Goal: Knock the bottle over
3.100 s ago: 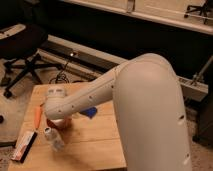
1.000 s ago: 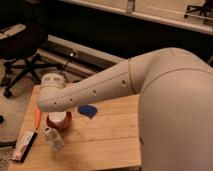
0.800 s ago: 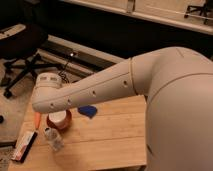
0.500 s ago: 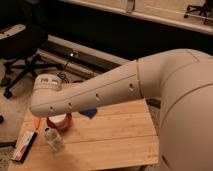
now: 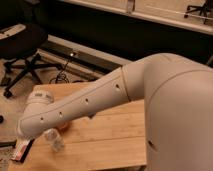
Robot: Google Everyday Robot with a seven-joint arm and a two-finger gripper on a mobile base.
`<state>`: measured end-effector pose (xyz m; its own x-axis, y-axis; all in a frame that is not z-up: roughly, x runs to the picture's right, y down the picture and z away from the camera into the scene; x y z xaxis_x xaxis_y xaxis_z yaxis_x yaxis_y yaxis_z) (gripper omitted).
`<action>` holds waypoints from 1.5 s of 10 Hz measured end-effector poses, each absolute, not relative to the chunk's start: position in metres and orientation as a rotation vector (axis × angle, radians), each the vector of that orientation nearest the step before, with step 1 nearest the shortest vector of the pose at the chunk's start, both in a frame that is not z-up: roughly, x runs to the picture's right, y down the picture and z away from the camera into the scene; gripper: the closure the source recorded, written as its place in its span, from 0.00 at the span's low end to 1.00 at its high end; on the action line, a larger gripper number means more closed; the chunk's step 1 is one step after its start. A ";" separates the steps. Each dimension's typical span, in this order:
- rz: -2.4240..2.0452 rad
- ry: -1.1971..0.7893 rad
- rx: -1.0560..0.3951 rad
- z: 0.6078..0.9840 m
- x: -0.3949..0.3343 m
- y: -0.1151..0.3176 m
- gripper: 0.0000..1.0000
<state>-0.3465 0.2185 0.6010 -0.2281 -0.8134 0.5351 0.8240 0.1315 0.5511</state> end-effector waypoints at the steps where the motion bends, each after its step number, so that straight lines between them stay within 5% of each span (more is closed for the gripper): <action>1: -1.543 -1.000 -0.072 0.602 -0.343 0.234 1.00; 4: -1.619 -0.965 -0.274 0.611 -0.305 0.251 1.00; 7: -1.582 -0.744 -0.344 0.629 -0.253 0.207 1.00; 10: -1.349 -0.468 -0.234 0.642 -0.193 0.133 1.00; 15: -0.997 -0.204 0.016 0.639 -0.112 0.071 0.97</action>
